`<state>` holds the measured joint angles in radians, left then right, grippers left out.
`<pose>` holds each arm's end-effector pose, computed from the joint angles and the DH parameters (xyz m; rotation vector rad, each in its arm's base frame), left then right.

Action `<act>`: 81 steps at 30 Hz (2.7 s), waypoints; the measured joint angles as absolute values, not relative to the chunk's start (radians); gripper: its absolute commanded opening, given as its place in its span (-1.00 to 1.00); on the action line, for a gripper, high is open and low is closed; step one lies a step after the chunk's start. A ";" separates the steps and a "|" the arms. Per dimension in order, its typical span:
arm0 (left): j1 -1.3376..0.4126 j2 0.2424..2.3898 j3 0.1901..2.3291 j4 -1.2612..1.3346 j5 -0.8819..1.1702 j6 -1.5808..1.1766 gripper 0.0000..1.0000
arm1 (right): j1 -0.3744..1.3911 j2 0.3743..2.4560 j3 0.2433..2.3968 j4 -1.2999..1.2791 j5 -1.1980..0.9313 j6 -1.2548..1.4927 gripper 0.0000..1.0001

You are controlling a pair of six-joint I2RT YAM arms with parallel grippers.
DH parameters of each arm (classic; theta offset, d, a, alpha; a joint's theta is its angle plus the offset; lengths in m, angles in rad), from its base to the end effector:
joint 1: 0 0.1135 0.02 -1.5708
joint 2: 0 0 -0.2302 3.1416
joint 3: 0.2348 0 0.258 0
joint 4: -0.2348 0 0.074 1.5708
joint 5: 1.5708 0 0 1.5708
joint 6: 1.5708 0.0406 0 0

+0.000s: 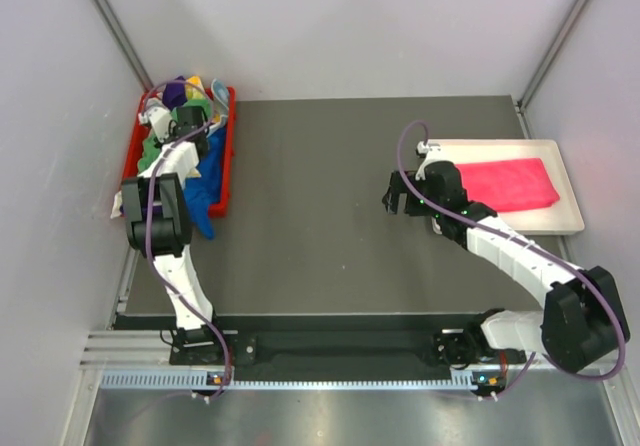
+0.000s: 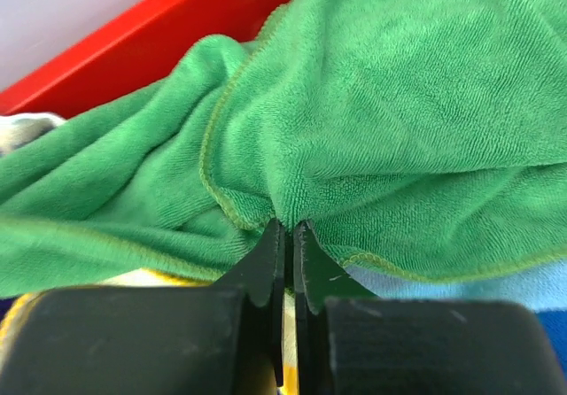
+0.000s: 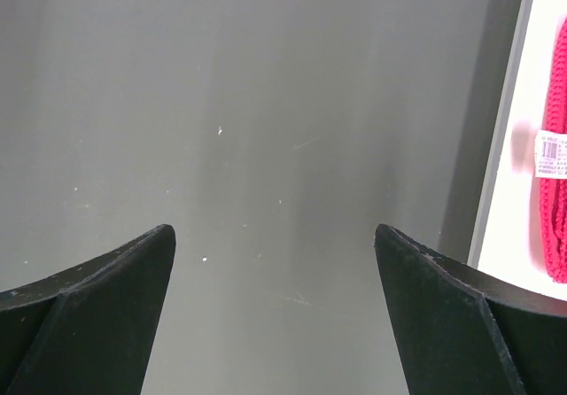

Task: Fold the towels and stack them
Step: Grab crumpled towel

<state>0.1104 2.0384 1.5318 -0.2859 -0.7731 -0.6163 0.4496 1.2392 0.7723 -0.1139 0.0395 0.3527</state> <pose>0.4388 0.0772 0.1763 -1.0947 1.8739 0.6239 0.2636 0.1254 0.2090 -0.0824 2.1798 0.4201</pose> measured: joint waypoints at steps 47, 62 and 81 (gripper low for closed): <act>0.088 1.700 1.213 -0.003 -0.572 -0.580 -1.00 | 0.471 1.316 0.773 -0.103 0.040 0.352 0.85; -0.024 1.498 1.059 0.122 -0.547 -0.558 -1.00 | 0.475 1.318 0.773 -0.101 0.041 0.352 0.84; -0.503 1.370 0.987 0.147 -0.681 -0.473 -1.00 | 0.476 1.318 0.773 -0.101 0.088 0.351 0.84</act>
<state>-0.5026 1.3697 0.9874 0.1471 -0.6811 -0.4728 0.4755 1.3182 0.7727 -0.1005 0.0883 0.3508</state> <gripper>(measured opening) 0.035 0.921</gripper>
